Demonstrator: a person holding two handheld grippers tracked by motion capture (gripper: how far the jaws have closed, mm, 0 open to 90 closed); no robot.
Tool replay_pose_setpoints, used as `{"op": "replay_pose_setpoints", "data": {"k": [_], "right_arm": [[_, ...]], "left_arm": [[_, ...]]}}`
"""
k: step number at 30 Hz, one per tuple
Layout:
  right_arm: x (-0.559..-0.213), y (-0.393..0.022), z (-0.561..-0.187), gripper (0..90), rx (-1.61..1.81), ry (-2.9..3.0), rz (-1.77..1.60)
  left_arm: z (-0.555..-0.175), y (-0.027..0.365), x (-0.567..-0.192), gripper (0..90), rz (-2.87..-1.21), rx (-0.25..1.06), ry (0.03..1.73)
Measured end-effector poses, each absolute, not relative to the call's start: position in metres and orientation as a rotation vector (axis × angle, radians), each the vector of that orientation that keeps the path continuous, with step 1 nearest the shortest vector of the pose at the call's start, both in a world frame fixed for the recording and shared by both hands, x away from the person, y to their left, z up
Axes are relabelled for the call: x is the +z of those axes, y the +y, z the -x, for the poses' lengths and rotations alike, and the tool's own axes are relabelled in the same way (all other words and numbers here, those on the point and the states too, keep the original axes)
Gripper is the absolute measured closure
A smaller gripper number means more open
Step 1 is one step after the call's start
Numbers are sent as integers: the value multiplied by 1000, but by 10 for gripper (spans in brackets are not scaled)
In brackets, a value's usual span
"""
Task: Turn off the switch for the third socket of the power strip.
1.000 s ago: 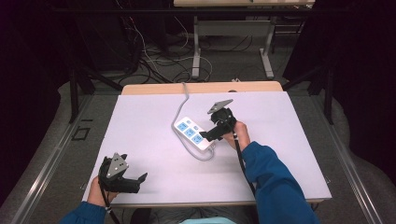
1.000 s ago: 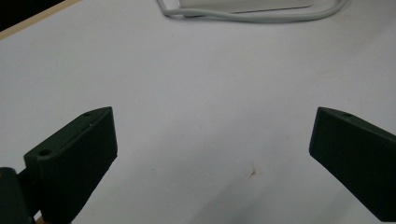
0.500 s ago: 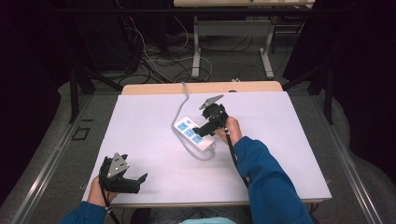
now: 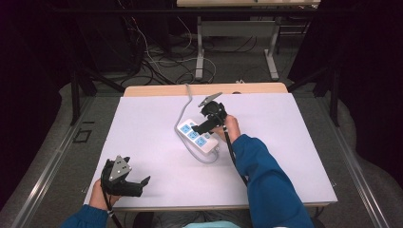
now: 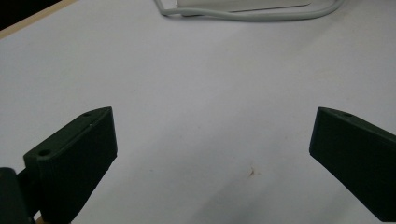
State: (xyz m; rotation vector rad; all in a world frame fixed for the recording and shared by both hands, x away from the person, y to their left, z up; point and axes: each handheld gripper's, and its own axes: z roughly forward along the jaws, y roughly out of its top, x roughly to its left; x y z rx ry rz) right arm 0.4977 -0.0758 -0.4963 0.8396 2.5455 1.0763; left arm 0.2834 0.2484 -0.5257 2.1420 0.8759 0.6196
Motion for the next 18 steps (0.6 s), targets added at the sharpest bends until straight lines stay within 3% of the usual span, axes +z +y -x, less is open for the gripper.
{"op": "replay_pose_setpoints", "data": {"k": [18], "right_arm": [[-498, -69, -510, 2, 1075, 2533, -895]], "left_arm": [[-283, 249, -525, 8, -2138, 627, 873]]}}
